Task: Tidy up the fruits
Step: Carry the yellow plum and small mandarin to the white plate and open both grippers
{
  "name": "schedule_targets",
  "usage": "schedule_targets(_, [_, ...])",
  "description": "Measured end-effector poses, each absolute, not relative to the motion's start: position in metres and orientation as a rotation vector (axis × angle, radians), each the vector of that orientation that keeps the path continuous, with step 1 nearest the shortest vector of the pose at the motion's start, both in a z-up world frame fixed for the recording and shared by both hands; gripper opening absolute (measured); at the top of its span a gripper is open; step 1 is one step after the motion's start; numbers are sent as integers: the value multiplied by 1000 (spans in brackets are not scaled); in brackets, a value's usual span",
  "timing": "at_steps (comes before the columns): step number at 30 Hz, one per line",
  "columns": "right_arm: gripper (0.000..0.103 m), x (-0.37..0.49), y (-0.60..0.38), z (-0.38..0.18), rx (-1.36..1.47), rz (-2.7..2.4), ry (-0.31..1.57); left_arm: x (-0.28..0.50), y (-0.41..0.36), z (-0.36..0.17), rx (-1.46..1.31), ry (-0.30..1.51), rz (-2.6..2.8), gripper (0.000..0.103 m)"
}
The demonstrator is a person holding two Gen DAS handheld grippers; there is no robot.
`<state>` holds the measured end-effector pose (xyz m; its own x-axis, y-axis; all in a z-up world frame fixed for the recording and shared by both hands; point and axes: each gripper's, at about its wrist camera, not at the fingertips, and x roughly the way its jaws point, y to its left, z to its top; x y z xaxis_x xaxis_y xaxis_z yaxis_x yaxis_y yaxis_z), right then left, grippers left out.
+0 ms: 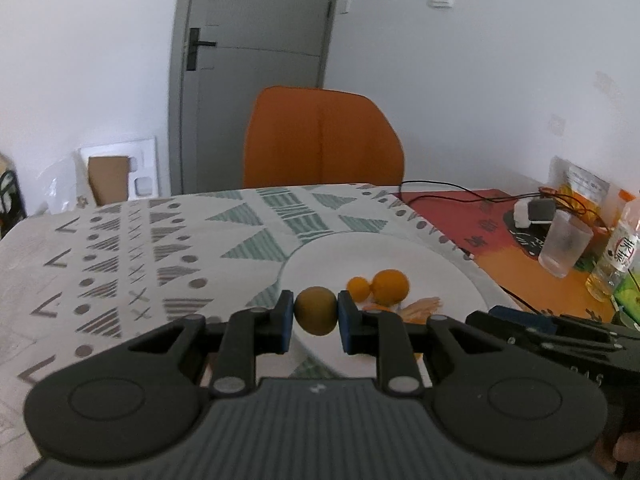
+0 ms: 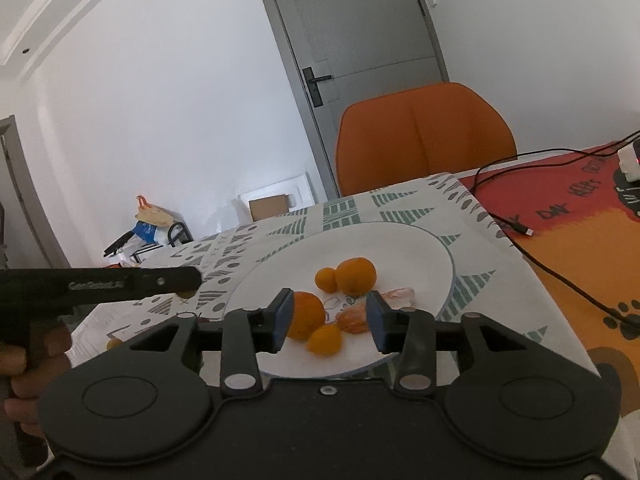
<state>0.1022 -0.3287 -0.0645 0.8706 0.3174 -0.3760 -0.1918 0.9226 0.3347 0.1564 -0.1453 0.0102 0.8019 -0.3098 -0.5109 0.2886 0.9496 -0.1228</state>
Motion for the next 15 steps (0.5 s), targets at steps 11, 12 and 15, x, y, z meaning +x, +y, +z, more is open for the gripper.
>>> schedule_targets(11, [45,103,-338,-70,317,254,451,168,-162,12,-21,555,-333,22])
schedule_targets(12, [46,103,-337,-69,316,255,450,167,-161,13,-22,547,-328,24])
schedule_targets(15, [47,102,-333,-69,310,263,451,165,-157,14,-28,547,-326,26])
